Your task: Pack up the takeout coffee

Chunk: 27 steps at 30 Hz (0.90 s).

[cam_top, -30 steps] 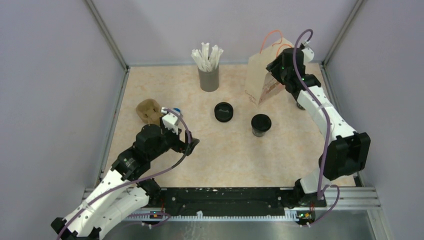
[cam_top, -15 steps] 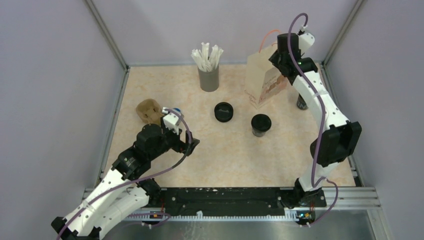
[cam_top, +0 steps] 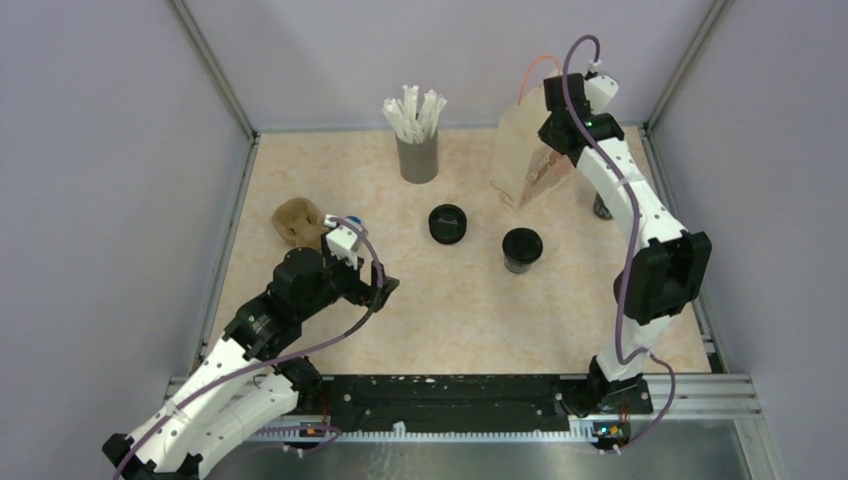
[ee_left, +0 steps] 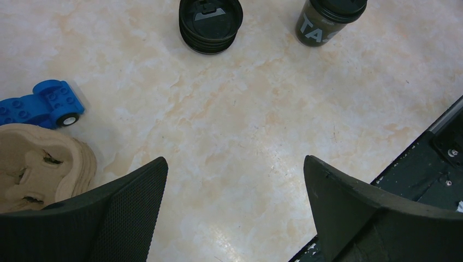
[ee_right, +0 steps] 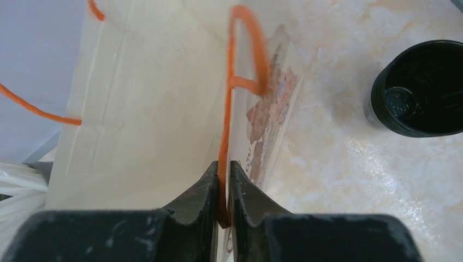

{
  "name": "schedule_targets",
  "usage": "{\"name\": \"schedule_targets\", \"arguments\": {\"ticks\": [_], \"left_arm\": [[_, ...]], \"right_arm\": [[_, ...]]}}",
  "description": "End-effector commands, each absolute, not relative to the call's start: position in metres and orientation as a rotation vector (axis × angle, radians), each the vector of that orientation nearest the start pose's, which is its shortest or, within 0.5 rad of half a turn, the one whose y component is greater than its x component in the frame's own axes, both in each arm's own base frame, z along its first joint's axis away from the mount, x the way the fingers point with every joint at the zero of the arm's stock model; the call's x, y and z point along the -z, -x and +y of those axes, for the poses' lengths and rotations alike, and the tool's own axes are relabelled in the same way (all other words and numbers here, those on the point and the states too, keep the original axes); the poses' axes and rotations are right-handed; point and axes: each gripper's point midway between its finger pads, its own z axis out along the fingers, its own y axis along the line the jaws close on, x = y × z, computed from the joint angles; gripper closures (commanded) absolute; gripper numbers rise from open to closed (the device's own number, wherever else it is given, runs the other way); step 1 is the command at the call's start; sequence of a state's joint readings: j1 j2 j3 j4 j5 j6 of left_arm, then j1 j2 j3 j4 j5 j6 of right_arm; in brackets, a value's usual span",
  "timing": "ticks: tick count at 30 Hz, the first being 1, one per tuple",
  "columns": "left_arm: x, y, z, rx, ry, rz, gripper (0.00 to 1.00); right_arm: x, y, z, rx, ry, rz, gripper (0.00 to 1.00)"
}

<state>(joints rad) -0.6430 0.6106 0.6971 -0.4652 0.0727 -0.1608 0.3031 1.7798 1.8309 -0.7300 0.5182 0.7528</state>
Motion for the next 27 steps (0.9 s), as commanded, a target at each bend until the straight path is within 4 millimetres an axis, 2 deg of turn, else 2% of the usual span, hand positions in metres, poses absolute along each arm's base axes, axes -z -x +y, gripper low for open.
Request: {"name": "schedule_targets", "arguments": {"ticks": [1,2,12,15,19,24,27], "left_arm": [[-0.221,-0.198,-0.171,0.593,-0.525,1.891,0.01],[-0.221,-0.198,-0.171,0.592,-0.524,1.891,0.01],[-0.219,-0.201,-0.167,0.572,-0.502,1.902,0.01],[-0.221,-0.203,-0.164,0.551,-0.466,1.908,0.01],[-0.228,-0.216,-0.145,0.449,-0.347,1.911,0.01],[-0.261,-0.221,-0.13,0.41,-0.225,1.865,0.01],[-0.295,-0.218,-0.13,0.445,-0.216,1.796,0.01]], "right_arm": [[-0.329,-0.48,0.088,-0.08,-0.68,1.877,0.97],[-0.338,-0.478,0.087,-0.09,-0.675,1.859,1.0],[-0.416,-0.451,0.078,-0.153,-0.625,1.727,1.0],[-0.437,-0.437,0.081,-0.209,-0.579,1.701,1.0],[-0.458,-0.408,0.091,-0.315,-0.499,1.706,1.0],[-0.47,-0.358,0.105,-0.484,-0.388,1.702,1.0],[-0.457,-0.333,0.122,-0.602,-0.3,1.75,1.0]]}}
